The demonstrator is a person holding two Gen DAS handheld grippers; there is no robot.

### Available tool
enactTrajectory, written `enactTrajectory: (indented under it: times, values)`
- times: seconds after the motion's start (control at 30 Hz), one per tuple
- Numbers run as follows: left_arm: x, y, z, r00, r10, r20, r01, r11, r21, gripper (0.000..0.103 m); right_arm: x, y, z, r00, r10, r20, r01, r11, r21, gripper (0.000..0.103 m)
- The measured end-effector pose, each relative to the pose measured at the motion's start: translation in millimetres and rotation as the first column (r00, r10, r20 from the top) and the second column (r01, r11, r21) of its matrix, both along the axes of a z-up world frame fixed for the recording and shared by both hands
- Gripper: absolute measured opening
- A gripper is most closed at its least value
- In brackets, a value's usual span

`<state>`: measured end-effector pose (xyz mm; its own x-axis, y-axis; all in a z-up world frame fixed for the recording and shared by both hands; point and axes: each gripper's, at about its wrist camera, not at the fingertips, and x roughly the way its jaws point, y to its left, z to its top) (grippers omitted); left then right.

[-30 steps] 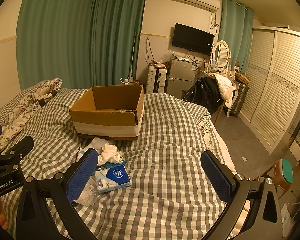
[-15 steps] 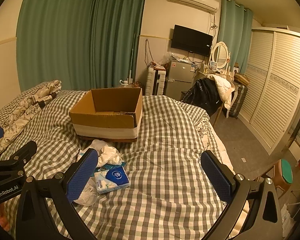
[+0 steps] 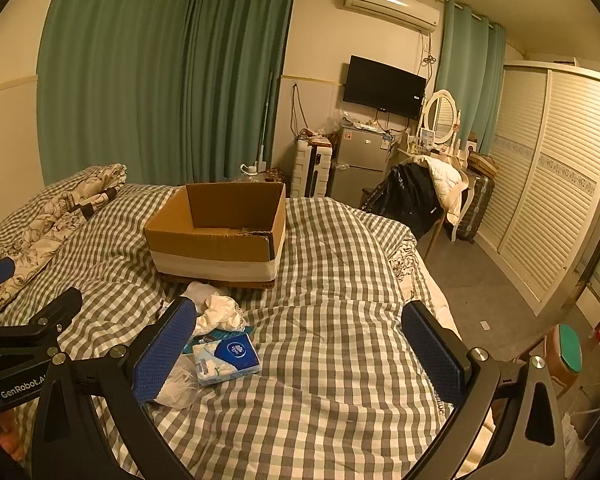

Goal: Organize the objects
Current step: 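Reach both tools toward the items scattered in front of the box, then grasp the clear cup of cotton swabs with the left tool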

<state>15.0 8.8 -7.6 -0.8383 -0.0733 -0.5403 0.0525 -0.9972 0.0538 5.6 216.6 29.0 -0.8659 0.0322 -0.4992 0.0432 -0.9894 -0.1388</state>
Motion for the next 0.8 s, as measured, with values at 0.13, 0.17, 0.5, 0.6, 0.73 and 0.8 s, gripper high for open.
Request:
enactTrajectory:
  times: [0.13, 0.17, 0.5, 0.6, 0.73, 0.8]
  values:
    - [1.0, 0.0, -19.6, 0.999, -0.028, 0.037, 0.03, 0.998, -0.057, 0.103, 2.4, -0.5, -3.2, 1.0, 0.011, 0.021, -0.011, 1.0, 0.003, 0.103]
    - [1.5, -0.1, -25.9, 0.998, -0.034, 0.049, 0.037, 0.997, -0.068, 0.103, 2.5, -0.5, -6.3, 0.999, 0.015, 0.032, -0.016, 1.0, 0.005, 0.103]
    - [2.4, 14.1, -89.3, 0.971, -0.148, 0.187, 0.176, 0.974, -0.143, 0.103, -3.9, 6.7, -34.2, 0.993, 0.012, 0.121, -0.013, 1.0, 0.007, 0.103]
    - [-6.9, 26.5, -110.0, 0.956, -0.167, 0.241, 0.214, 0.959, -0.185, 0.103, -8.9, 8.5, -43.4, 0.99, 0.015, 0.143, -0.016, 1.0, 0.003, 0.103]
    - [-23.0, 38.1, -120.9, 0.941, -0.188, 0.281, 0.248, 0.948, -0.198, 0.103, -15.7, 9.4, -57.2, 0.985, 0.016, 0.174, -0.017, 1.0, 0.0, 0.103]
    - [-29.4, 48.6, -123.5, 0.933, -0.218, 0.286, 0.287, 0.931, -0.225, 0.103, -20.6, 11.8, -63.1, 0.981, 0.013, 0.191, -0.012, 1.0, -0.003, 0.103]
